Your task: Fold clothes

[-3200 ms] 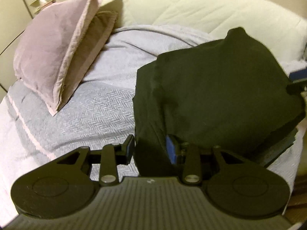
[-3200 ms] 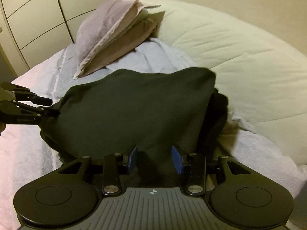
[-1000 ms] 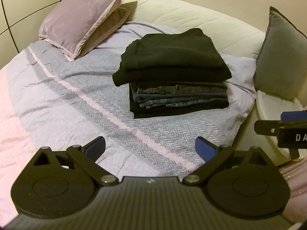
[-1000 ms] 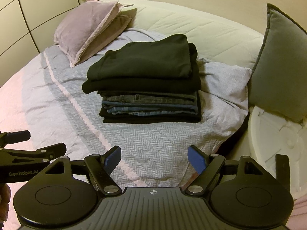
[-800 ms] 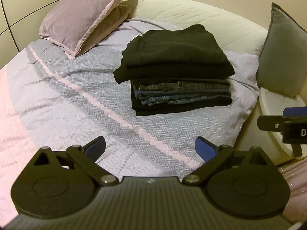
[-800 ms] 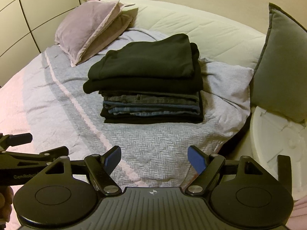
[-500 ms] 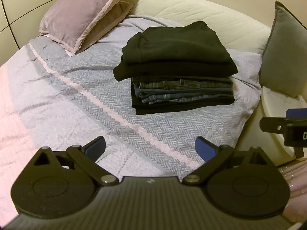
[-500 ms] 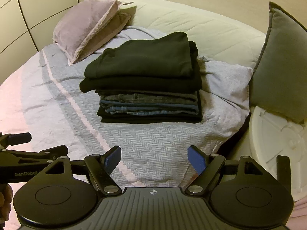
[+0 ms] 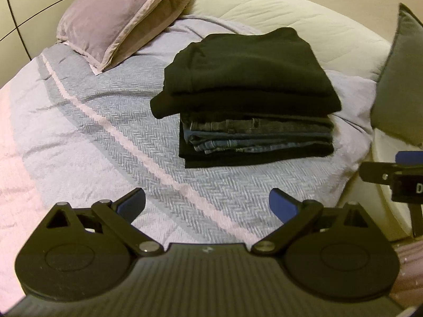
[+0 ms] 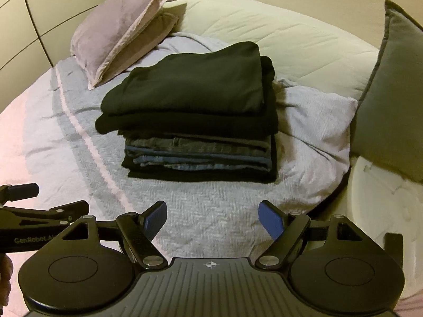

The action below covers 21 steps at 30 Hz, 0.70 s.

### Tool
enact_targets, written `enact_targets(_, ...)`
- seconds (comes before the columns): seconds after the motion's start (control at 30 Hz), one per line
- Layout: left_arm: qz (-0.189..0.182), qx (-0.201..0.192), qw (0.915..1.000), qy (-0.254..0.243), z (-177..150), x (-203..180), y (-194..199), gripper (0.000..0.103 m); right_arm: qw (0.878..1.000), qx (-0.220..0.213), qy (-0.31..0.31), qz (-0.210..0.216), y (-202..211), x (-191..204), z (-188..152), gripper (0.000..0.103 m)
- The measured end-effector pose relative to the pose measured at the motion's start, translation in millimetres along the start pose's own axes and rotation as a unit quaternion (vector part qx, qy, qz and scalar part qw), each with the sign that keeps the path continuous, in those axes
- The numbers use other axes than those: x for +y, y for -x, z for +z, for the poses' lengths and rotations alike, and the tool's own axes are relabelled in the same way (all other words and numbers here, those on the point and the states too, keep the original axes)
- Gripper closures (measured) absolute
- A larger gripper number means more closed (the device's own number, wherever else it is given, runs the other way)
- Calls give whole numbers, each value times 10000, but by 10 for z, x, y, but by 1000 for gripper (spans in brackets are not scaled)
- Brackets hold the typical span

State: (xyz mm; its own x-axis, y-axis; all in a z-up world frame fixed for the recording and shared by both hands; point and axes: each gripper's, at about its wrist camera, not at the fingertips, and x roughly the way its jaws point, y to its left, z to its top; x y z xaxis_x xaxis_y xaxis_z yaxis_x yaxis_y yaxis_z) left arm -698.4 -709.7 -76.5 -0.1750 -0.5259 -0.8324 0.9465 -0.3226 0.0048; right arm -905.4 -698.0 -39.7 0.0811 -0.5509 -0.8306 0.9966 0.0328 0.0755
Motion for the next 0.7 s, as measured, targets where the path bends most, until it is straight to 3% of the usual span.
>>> enact_targets(0.37,119,171,9997,-126,202,-135,-394,4,9999,80,-24,74,-397,-246,235,24)
enact_targets(0.7,153,95,9998,-104,196,-128,-420,4,9997,209,-28,159,-498,-217,213,24)
